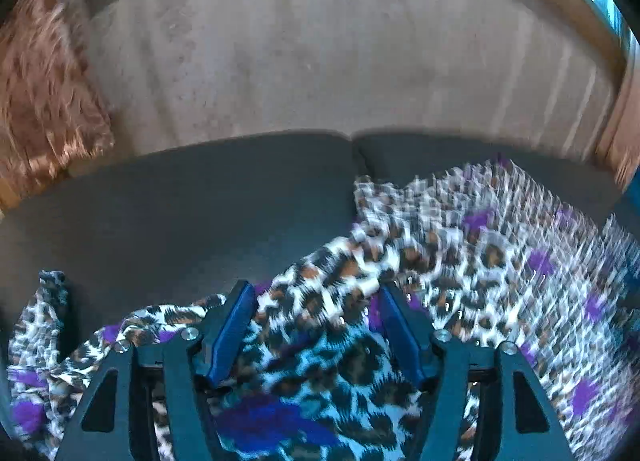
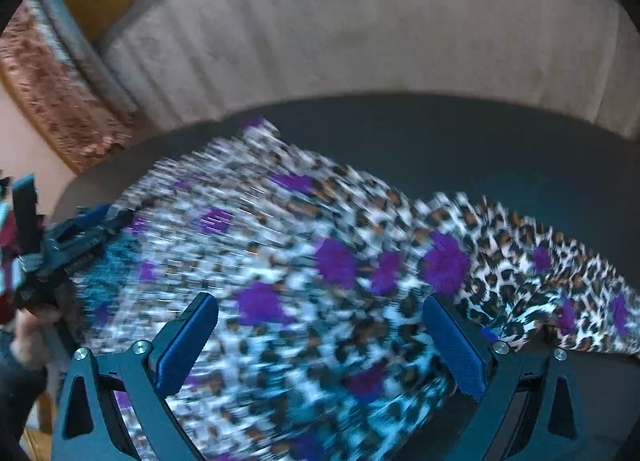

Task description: Fold clothes

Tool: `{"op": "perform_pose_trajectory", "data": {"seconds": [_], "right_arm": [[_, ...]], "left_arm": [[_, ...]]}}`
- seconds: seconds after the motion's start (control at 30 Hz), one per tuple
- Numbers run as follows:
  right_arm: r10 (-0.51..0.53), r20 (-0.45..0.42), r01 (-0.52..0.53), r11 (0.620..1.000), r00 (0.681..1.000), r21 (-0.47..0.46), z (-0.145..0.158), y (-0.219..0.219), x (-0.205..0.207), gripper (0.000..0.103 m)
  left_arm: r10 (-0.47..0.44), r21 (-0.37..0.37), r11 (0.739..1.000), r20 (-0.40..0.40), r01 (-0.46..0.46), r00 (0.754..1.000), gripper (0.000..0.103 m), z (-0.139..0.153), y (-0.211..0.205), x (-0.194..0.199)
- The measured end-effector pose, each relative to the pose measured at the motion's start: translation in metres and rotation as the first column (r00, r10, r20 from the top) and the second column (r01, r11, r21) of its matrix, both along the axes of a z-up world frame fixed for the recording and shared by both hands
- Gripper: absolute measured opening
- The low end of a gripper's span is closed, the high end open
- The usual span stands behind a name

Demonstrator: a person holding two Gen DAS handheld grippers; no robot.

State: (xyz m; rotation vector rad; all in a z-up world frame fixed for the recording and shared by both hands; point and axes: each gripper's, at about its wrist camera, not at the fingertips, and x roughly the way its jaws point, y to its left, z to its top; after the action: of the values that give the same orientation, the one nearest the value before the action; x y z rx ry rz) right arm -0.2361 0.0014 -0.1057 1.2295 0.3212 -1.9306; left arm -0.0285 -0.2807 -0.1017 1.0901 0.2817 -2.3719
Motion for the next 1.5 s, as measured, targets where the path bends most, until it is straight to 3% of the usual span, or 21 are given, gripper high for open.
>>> {"op": "perform_pose_trajectory", "data": {"seconds": [0.13,0.3,0.4,0.47,0.53,0.6,0.67,0.77,0.87,1.03,1.1,1.17,1.33,1.5], "right_arm": [[0.001,-0.066,-0.001,1.000,0.998,0.003,-0.016,0.022,0.014,0.103],[0.037,-0.172,-0.030,0.999,0.984,0.045,-0.023,0.025,0.055,0.103],[0.051,-0.147,-0.044,0.998,0.988,0.049,-0.022,0.022,0.060,0.103],[0.046,-0.112,-0.043,0.999,0.993,0.026,-0.020,0.030,0.056,0.103],[0.020,-0.043,-0.023,0.998,0.999,-0.050,-0.015,0.055,0.047,0.103],[-0.050,-0.009,0.048,0.991,0.999,-0.127,-0.002,0.086,0.037,0.103],[-0.136,-0.030,0.130,0.978,0.990,-0.166,0.012,0.117,0.022,0.103],[-0.270,-0.029,0.262,0.949,0.962,-0.174,0.022,0.153,-0.011,0.103],[-0.379,-0.033,0.375,0.922,0.925,-0.098,0.021,0.179,-0.063,0.103],[-0.480,-0.111,0.493,0.851,0.870,0.179,-0.008,0.193,-0.115,0.103],[-0.466,-0.124,0.482,0.844,0.876,0.234,-0.019,0.204,-0.108,0.103],[-0.458,-0.136,0.477,0.854,0.879,0.208,-0.017,0.225,-0.087,0.103],[-0.500,-0.176,0.527,0.831,0.848,0.177,-0.005,0.312,-0.018,0.103],[-0.584,-0.104,0.592,0.786,0.805,0.175,-0.007,0.365,0.021,0.103]], "left_arm": [[0.080,0.016,0.997,0.026,-0.081,0.996,0.069,-0.004,-0.040,0.017],[0.163,-0.017,0.987,0.067,-0.162,0.984,0.073,-0.006,-0.071,0.039],[0.225,-0.028,0.974,0.087,-0.224,0.970,0.070,0.000,-0.070,0.050],[0.256,-0.023,0.967,0.057,-0.255,0.965,0.069,0.011,-0.052,0.061],[0.226,-0.012,0.974,0.005,-0.226,0.974,0.068,0.022,-0.026,0.069],[0.125,-0.008,0.992,-0.028,-0.125,0.992,0.069,0.026,0.021,0.074],[0.018,-0.020,1.000,-0.028,-0.019,0.999,0.069,0.022,0.062,0.075],[-0.125,-0.031,0.992,0.012,0.126,0.992,0.069,0.007,0.119,0.075],[-0.189,-0.036,0.981,0.068,0.191,0.980,0.069,-0.010,0.155,0.073],[-0.134,0.006,0.991,0.035,0.134,0.990,0.080,-0.017,0.151,0.082],[-0.123,0.017,0.992,0.029,0.123,0.992,0.080,-0.018,0.148,0.085],[-0.122,-0.005,0.992,0.039,0.122,0.992,0.080,-0.019,0.153,0.085],[-0.123,-0.001,0.992,0.031,0.123,0.992,0.081,-0.020,0.145,0.085],[-0.123,-0.007,0.992,0.035,0.123,0.992,0.082,-0.020,0.139,0.083]]}}
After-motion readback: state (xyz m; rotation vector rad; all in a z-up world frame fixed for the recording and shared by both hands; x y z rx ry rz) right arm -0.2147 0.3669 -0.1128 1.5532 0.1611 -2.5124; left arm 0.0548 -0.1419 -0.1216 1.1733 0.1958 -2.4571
